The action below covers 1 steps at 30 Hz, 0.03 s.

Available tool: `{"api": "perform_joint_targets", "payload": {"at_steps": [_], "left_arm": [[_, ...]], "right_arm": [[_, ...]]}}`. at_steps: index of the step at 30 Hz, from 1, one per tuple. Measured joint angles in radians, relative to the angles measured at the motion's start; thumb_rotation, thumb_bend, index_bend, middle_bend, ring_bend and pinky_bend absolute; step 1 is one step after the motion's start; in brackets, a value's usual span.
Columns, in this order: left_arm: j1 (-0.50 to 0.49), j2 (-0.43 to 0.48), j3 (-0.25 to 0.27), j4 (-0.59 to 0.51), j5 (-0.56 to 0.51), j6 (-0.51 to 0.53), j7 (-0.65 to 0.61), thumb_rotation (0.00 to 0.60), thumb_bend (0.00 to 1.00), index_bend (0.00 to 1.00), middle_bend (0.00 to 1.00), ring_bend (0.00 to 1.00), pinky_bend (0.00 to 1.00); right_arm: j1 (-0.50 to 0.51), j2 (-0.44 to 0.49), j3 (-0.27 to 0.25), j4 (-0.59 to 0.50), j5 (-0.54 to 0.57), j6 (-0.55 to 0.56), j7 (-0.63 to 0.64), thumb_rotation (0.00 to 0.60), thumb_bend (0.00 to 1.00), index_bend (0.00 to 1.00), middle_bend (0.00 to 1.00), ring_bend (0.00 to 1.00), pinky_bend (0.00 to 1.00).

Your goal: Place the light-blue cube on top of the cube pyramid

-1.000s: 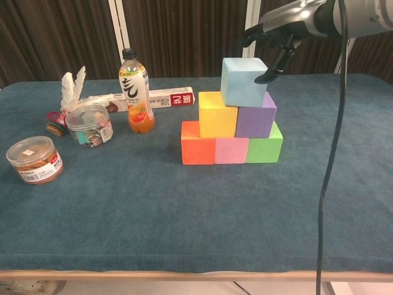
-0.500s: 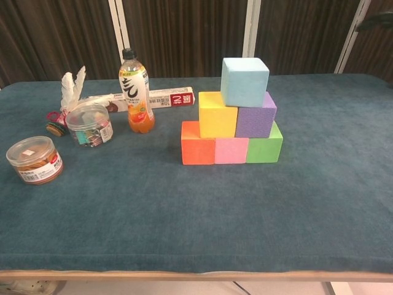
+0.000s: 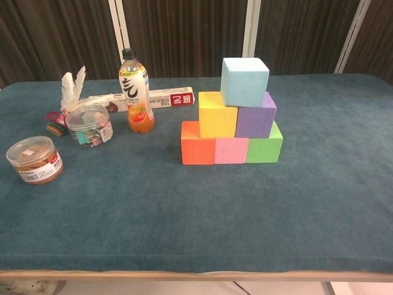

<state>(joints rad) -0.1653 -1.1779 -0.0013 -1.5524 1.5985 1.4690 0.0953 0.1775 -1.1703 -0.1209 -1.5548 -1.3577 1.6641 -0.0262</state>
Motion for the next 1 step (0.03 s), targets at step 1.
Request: {"api": "perform_joint_targets", "payload": {"at_steps": [1], "left_arm": [[-0.001,0.0,0.001,-0.001,0.001,-0.003,0.0,0.6,0.05,0.0,0.0,0.0,0.1]], "right_arm": [[-0.007,-0.004,0.005,0.004,-0.014,0.005,0.004,0.6,0.27,0.0,0.0,0.0,0.0]]}}
